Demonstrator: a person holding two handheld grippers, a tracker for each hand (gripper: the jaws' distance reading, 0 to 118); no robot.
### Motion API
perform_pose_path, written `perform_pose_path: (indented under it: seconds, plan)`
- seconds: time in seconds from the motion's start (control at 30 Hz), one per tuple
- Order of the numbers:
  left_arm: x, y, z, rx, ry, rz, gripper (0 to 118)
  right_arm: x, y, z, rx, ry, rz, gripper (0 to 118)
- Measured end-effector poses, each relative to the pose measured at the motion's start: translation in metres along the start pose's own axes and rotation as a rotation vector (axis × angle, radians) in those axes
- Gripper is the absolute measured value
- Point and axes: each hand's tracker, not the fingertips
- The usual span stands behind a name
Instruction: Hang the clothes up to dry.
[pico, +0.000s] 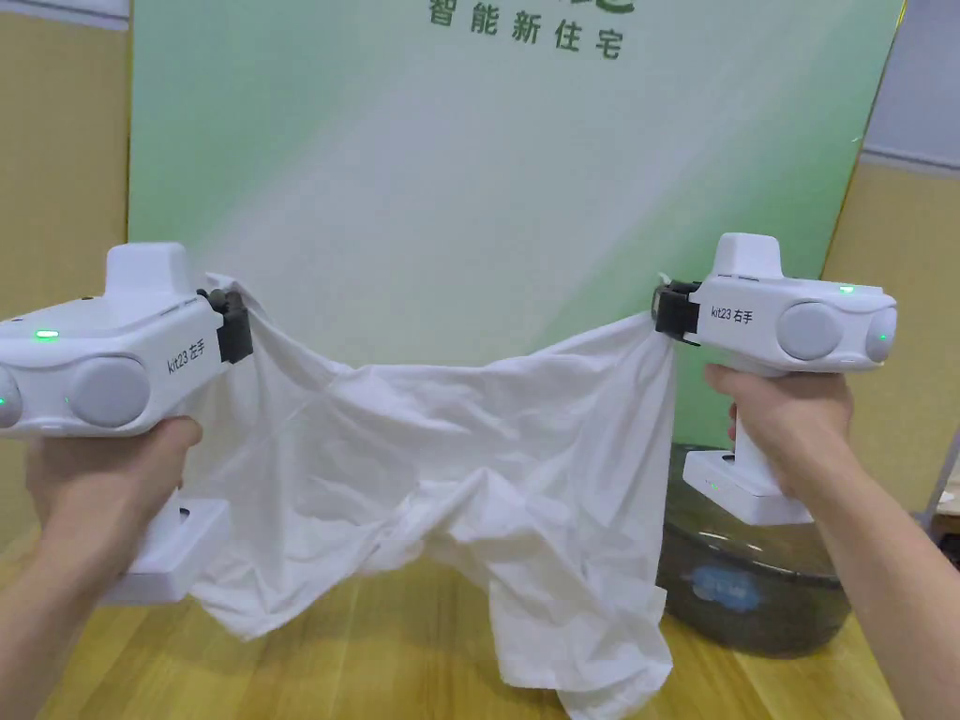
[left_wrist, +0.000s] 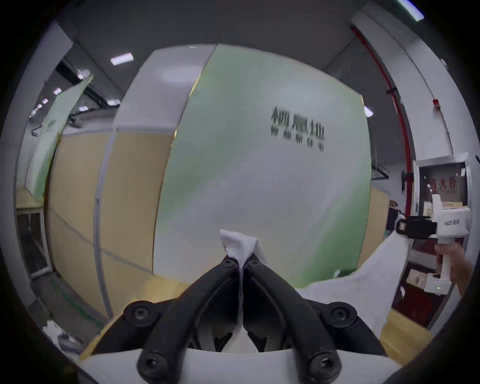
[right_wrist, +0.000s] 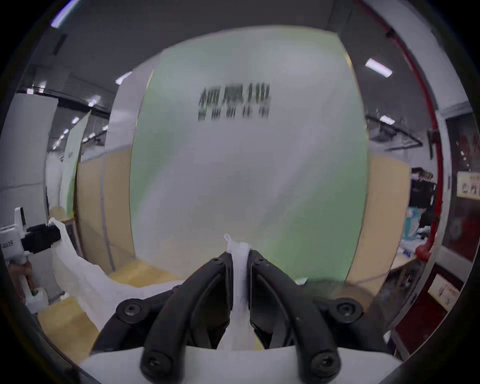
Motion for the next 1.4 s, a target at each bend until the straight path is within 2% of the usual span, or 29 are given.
perform_pose_path:
  seconds: [0.07, 0.13, 0.17, 0.23, 0.3, 0.4, 0.47, 0.53, 0.57, 0.67, 0.8, 0.9, 1.07, 1.1, 1.23, 1.27, 1.3, 1.37, 1.4]
  plan:
    - [0.005, 0.045, -0.001, 0.079, 0.017, -0.004, 0, 0.004, 0.041, 0.017, 0.088, -0.042, 0.015, 11]
    - [0.011, 0.080, -0.003, 0.129, 0.017, -0.028, 0, 0.009, 0.074, 0.027, 0.122, -0.039, 0.009, 11]
    - [0.014, 0.101, -0.003, 0.162, 0.028, -0.038, 0, 0.011, 0.091, 0.034, 0.165, -0.071, -0.026, 11]
    - [0.018, 0.138, -0.009, 0.193, 0.043, -0.055, 0, 0.014, 0.125, 0.043, 0.217, -0.103, -0.001, 11]
    - [0.024, 0.171, -0.006, 0.212, 0.041, -0.042, 0, 0.012, 0.155, 0.055, 0.249, -0.096, -0.011, 12]
    - [0.035, 0.205, -0.002, 0.303, 0.062, -0.093, 0, 0.004, 0.188, 0.075, 0.342, -0.165, 0.056, 12]
    - [0.038, 0.223, -0.002, 0.337, 0.073, -0.133, 0, 0.003, 0.205, 0.085, 0.348, -0.144, 0.047, 12]
    - [0.039, 0.239, 0.000, 0.351, 0.089, -0.105, 0, 0.000, 0.218, 0.096, 0.381, -0.136, 0.048, 11]
    - [0.039, 0.247, 0.006, 0.368, 0.064, -0.073, 0, -0.003, 0.223, 0.101, 0.392, -0.163, 0.062, 12]
    - [0.046, 0.253, 0.017, 0.409, 0.100, -0.171, 0, -0.005, 0.232, 0.108, 0.407, -0.165, 0.101, 11]
    - [0.038, 0.251, 0.023, 0.387, 0.073, -0.163, 0, -0.001, 0.225, 0.107, 0.383, -0.134, 0.070, 12]
    - [0.031, 0.242, 0.016, 0.363, 0.084, -0.145, 0, -0.007, 0.213, 0.100, 0.375, -0.119, 0.103, 11]
    - [0.025, 0.227, -0.001, 0.342, 0.085, -0.111, 0, -0.010, 0.207, 0.070, 0.363, -0.085, 0.077, 12]
    - [0.028, 0.224, -0.007, 0.342, 0.108, -0.151, 0, -0.012, 0.207, 0.059, 0.353, -0.094, 0.100, 12]
    - [0.031, 0.243, -0.051, 0.378, 0.183, -0.235, 0, -0.018, 0.222, 0.017, 0.335, -0.089, 0.091, 11]
    - [0.035, 0.251, -0.067, 0.394, 0.238, -0.306, 0, -0.018, 0.233, 0.001, 0.335, -0.097, 0.094, 12]
    - [0.036, 0.264, -0.083, 0.412, 0.239, -0.332, 0, -0.020, 0.244, -0.016, 0.326, -0.118, 0.122, 12]
    - [0.037, 0.282, -0.105, 0.452, 0.243, -0.317, 0, -0.025, 0.265, -0.045, 0.317, -0.155, 0.136, 12]
    - [0.043, 0.290, -0.117, 0.459, 0.274, -0.390, 0, -0.026, 0.274, -0.059, 0.330, -0.148, 0.135, 11]
